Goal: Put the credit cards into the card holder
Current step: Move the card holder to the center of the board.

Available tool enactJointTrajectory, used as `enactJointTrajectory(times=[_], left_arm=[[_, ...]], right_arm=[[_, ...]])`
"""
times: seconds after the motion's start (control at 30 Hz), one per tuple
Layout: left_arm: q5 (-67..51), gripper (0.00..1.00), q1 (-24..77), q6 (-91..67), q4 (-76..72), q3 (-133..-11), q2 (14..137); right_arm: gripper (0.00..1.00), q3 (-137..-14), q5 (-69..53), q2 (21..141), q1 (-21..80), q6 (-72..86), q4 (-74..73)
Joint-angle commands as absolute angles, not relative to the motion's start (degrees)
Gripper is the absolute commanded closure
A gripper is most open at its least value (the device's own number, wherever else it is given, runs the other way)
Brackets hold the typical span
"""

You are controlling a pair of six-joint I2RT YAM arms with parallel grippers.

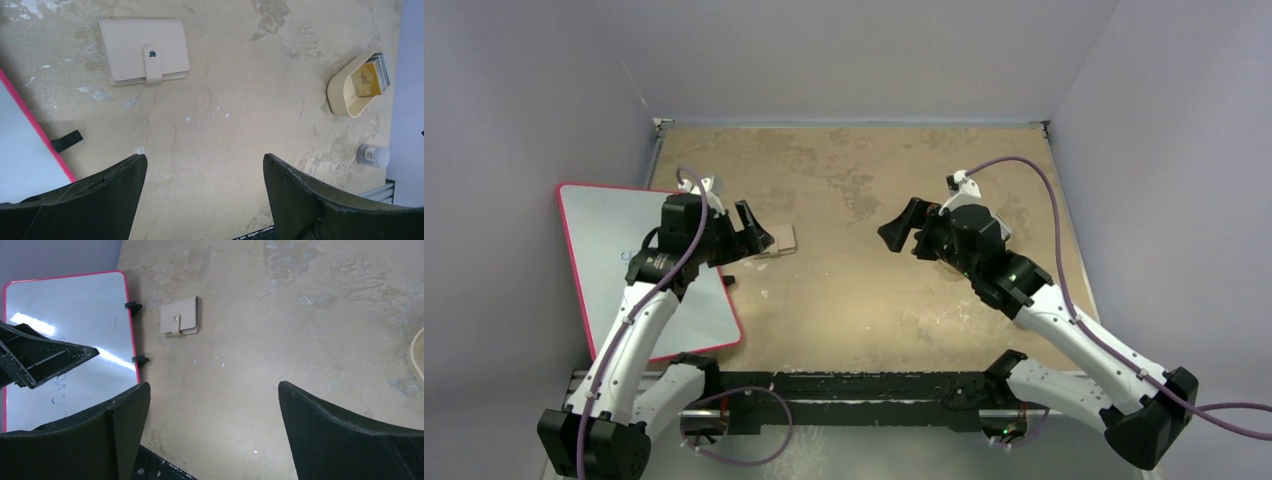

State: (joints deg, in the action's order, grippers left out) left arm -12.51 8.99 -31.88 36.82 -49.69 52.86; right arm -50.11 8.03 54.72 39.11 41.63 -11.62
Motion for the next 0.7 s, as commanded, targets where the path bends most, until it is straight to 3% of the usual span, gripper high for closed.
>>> enactJointTrajectory(times=[0.0,0.2,0.37,0.53,0.67], left_arm=[[-15.86,0.14,8.38,-33.06,32.57,-49.31,52.98],[-12.56,0.13,8.35,-32.68,32.36,-49.58,55.13],[-3.29,0.14,8.34,-32.42,34.53,-51.44,58.44],[3.23,0.30,8.34,-32.97,36.18,-53.58,65.79],[7.04,0.36,8.29,-32.72,35.76,-55.58,73.92]], right_arm=[[0.01,-49.89,9.53,52.80,39.59,42.67,-8.61],[0.01,-49.98,9.58,52.47,39.63,42.24,-8.80],[0.01,-50.01,9.43,52.47,39.56,41.61,-8.73],[0.01,-50.25,9.06,52.40,39.62,40.55,-8.25],[0.01,-49.96,8.83,51.46,39.61,39.06,-6.75]])
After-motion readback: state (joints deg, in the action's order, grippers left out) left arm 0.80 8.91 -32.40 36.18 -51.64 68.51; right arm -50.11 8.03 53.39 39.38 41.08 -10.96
